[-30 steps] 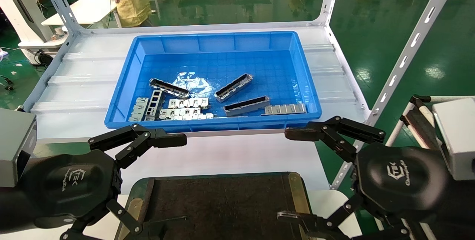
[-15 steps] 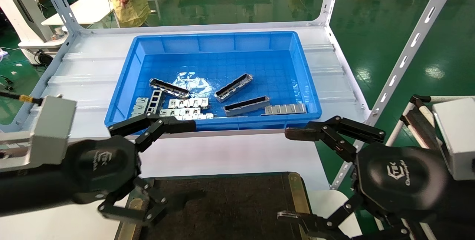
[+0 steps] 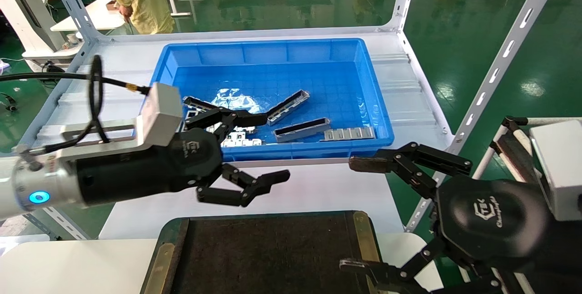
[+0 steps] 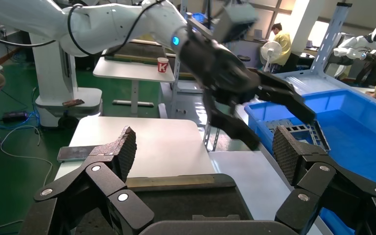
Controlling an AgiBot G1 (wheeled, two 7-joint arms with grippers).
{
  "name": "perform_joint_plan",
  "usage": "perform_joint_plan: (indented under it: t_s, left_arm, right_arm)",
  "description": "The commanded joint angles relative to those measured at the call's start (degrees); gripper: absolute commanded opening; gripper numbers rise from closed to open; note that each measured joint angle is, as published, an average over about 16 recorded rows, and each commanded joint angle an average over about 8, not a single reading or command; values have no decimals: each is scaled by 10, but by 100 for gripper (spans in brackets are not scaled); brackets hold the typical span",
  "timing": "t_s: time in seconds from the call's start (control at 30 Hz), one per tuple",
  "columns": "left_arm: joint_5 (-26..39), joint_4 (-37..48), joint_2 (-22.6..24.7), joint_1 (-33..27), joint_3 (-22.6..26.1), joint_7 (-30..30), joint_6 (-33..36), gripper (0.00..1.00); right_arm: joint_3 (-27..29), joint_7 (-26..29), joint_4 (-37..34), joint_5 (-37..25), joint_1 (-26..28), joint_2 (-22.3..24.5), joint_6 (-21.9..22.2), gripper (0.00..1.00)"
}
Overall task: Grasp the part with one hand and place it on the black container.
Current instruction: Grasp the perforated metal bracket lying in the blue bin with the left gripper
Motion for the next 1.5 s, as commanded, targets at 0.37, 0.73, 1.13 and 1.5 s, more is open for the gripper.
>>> perform_joint_plan:
  t_s: [0.37, 0.73, 1.13, 1.5]
  left_arm:
    - [65, 121, 92, -54, 29, 39, -65, 100]
    - [94, 290, 181, -123, 39, 97, -112, 100]
    - [109, 481, 269, -192, 41, 187, -181, 100]
    - [94, 538, 293, -202, 59, 216, -238, 100]
  right_arm:
    - [0, 0, 0, 0, 0, 0, 0, 100]
    - [0, 0, 0, 0, 0, 0, 0, 100]
    - [-1, 0, 0, 0, 0, 0, 0, 100]
    - [-1, 0, 0, 1, 0, 0, 0, 100]
